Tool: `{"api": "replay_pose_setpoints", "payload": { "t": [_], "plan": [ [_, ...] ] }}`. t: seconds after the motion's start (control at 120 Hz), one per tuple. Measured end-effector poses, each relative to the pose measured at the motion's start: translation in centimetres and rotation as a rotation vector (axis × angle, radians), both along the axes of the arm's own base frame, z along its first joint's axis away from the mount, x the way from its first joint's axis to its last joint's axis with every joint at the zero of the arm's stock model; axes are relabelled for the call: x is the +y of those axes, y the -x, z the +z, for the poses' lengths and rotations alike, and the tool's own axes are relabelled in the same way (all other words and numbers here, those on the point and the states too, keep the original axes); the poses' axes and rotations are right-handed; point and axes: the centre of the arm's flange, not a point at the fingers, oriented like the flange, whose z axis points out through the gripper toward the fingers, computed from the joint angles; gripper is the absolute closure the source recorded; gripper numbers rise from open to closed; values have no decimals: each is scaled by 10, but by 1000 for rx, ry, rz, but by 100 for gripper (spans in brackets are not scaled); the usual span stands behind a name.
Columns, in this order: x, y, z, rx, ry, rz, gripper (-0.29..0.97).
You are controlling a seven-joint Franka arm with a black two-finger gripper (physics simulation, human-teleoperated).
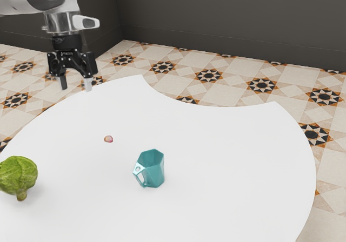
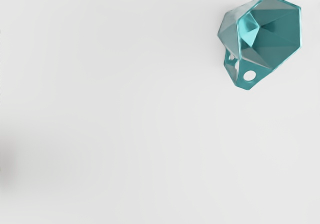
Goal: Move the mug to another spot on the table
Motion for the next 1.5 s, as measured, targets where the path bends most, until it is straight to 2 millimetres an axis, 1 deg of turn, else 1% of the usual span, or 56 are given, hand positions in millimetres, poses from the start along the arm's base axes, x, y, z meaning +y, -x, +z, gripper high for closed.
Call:
{"api": "replay_pose_setpoints", "payload": {
  "t": [0.092,0.133,0.167,0.2,0.292,0.342,0.392,0.442,0.517,0.583,0.633,0.75,0.842,0.992,1.233,1.375,1.5],
  "plan": [
    [-8,-1,2,-103,-11,-23,2],
    [-13,6,-6,-136,-14,-35,2],
    [-19,15,-23,-150,-14,-46,2],
    [-27,22,-45,-161,-12,-62,2],
    [-58,43,-118,-180,-11,-120,2],
    [-68,52,-154,-195,-13,-139,3],
    [-76,61,-183,-217,-16,-155,3],
    [-85,72,-209,-241,-19,-180,4],
    [-96,87,-238,-282,-20,-229,4],
    [-113,97,-257,-315,-18,-291,5],
    [-119,97,-269,-339,-21,-321,5],
    [-127,90,-295,-387,-32,-368,5],
    [-129,84,-308,-427,-39,-388,5],
    [-131,77,-323,-480,-51,-411,6],
    [-132,66,-313,-609,-66,-415,21],
    [-139,69,-312,-636,-63,-410,27],
    [-138,70,-311,-650,-61,-389,32]
  ]
}}
